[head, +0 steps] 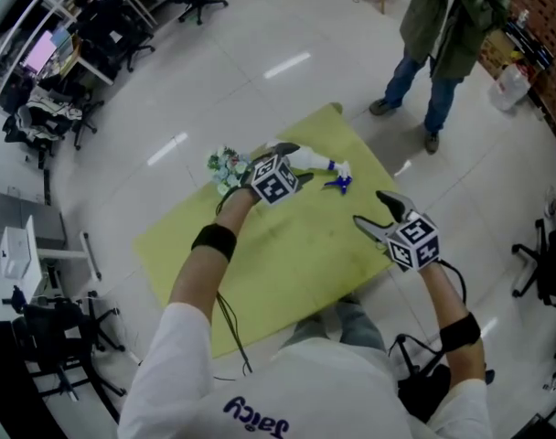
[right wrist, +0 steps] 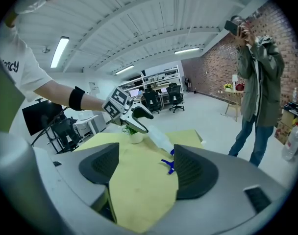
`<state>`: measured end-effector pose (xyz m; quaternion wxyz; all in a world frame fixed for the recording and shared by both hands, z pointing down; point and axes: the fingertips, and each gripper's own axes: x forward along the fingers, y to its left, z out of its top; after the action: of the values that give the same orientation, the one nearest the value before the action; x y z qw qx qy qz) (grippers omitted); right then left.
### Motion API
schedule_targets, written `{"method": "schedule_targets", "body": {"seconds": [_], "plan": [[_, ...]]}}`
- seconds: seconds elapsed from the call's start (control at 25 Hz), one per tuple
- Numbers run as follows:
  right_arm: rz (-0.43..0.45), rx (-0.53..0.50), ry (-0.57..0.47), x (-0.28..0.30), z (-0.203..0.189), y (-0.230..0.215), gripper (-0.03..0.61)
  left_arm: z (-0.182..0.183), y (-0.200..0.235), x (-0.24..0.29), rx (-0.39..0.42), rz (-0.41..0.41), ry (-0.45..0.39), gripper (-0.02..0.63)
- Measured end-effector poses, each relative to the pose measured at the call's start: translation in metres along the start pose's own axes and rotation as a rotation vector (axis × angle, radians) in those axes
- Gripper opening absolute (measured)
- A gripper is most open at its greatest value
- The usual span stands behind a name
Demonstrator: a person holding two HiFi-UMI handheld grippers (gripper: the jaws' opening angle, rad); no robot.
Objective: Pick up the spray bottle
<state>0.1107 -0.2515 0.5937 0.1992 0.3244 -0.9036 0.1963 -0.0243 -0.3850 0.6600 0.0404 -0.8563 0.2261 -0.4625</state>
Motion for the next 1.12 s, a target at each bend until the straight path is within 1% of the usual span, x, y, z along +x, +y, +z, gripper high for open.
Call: {"method": "schedule_targets", "body": {"seconds": [0.08, 0.2, 0.24, 0.36, 0.44, 0.56, 0.72, 0.88, 1.12], "plan": [[-0.005, 0.003, -0.005, -0.004, 0.001, -0.003, 0.362, -0.003, -0.003, 0.014, 0.045, -0.023, 0.036, 0.333], [-0.011, 0.015, -0.022, -0.008, 0.004, -0.007, 0.362, -0.010, -0.007, 0.033, 0.124, -0.065, 0.106, 0.382], [-0.012, 0.018, -0.028, -0.010, 0.006, -0.008, 0.362, -0.013, -0.009, 0.039, 0.159, -0.078, 0.132, 0.399], [-0.012, 0.023, -0.044, -0.014, 0.012, -0.010, 0.362, -0.019, -0.013, 0.056, 0.282, -0.110, 0.204, 0.420], [-0.014, 0.023, -0.050, -0.017, 0.015, -0.010, 0.362, -0.021, -0.017, 0.068, 0.349, -0.137, 0.240, 0.420], [-0.020, 0.030, -0.061, -0.020, 0.017, -0.014, 0.362, -0.028, -0.025, 0.086, 0.418, -0.178, 0.289, 0.420], [-0.026, 0.042, -0.063, -0.024, 0.014, -0.023, 0.362, -0.037, -0.037, 0.112, 0.514, -0.206, 0.346, 0.420], [-0.038, 0.051, -0.055, -0.030, 0.007, -0.031, 0.361, -0.046, -0.042, 0.134, 0.577, -0.223, 0.391, 0.420], [-0.064, 0.061, -0.055, -0.035, -0.003, -0.041, 0.361, -0.067, -0.031, 0.157, 0.597, -0.228, 0.462, 0.420]]}}
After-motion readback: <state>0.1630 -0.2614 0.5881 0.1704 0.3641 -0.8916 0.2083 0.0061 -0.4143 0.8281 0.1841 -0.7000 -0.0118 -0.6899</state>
